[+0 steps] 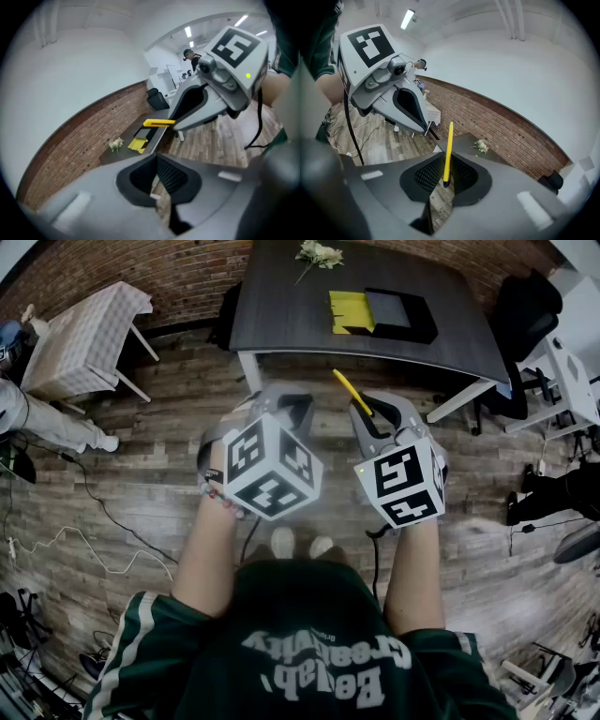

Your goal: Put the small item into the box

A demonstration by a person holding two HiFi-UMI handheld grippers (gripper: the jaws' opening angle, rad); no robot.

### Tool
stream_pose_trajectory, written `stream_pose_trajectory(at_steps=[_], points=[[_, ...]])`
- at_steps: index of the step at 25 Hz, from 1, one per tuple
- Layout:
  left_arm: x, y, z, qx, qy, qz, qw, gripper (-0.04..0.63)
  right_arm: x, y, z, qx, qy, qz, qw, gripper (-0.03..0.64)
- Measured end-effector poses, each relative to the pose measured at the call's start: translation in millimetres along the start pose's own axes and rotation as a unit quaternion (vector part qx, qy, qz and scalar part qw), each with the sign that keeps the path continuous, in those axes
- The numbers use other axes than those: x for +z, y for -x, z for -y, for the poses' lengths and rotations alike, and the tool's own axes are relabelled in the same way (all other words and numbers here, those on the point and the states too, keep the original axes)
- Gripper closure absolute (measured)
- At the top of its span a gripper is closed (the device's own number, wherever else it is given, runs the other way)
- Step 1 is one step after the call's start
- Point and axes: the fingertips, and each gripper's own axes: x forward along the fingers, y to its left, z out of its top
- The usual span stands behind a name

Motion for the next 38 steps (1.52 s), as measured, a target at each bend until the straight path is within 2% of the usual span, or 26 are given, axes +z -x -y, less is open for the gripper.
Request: stream_pose_trajectory(at_steps=[12, 38], points=[[-19.2, 12.3, -5.1, 0.002, -0.004, -0.007, 1.0000, 0.592, 15.9, -1.4, -18.8, -0.001, 0.002, -0.001, 1.000, 0.568], [-60.1, 20.4, 4.0, -0.020, -0.005, -0.019, 0.9996, 0.592, 14.3, -9.9, -54.5, -0.013, -0.016, -0.014, 1.000, 0.568]])
